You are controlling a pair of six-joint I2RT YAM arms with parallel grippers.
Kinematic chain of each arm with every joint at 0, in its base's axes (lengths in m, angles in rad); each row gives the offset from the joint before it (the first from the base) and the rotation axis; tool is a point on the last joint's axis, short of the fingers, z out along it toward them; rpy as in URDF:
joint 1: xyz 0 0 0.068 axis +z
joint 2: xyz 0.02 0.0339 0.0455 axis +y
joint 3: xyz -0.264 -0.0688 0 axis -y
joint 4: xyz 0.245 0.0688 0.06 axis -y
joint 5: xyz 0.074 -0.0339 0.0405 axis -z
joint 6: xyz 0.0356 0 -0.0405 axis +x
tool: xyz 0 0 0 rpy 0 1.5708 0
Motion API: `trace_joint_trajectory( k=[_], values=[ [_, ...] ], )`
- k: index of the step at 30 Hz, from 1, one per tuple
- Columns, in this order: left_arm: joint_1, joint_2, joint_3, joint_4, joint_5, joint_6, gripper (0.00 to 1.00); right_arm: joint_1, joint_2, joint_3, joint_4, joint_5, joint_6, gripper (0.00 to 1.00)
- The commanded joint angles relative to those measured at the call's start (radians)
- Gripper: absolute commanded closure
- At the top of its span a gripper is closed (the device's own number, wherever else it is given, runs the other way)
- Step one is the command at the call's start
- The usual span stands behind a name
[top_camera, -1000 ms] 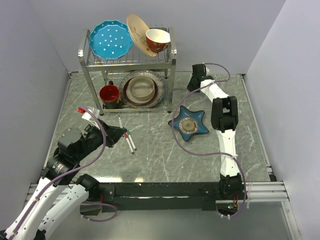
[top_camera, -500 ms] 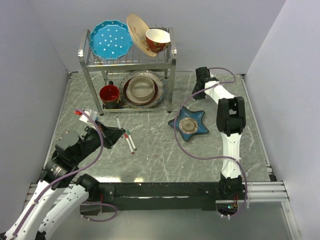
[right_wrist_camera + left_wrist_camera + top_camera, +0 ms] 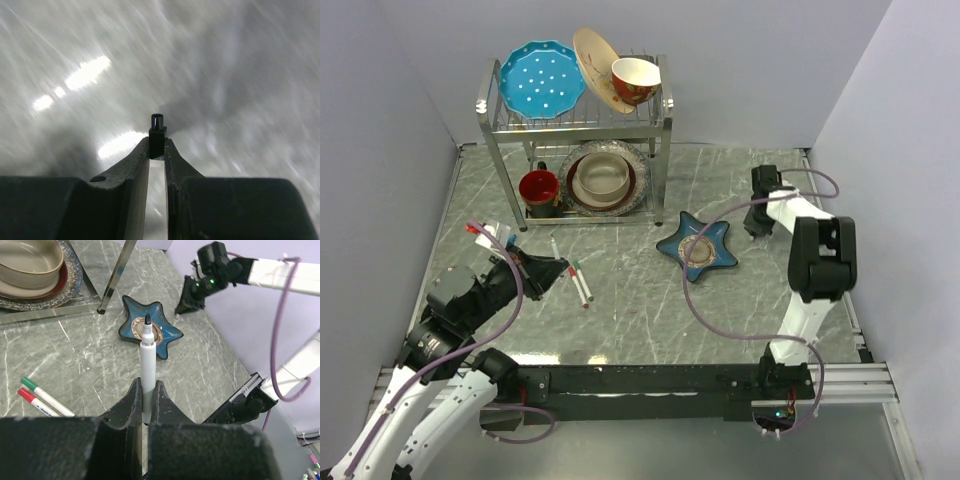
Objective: Insert the pens into the pen caps
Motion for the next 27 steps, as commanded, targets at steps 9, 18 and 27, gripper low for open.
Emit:
trace_joint_trajectory(
  k=[9,18,27],
  values=[
    [0.001,-0.036,-0.008,0.032,0.015,0.024,0.99,0.073,-0.549,-0.386,0.055,-0.014,-0.033,0.87],
    [0.001,-0.052,-0.014,0.038,0.023,0.024,0.99,0.518,-0.836,-0.469,0.135,-0.19,-0.215,0.87],
    [0.001,-0.059,-0.011,0.032,0.012,0.023,0.99,0.873,-0.561,-0.333,0.065,-0.335,-0.546,0.83]
  ],
)
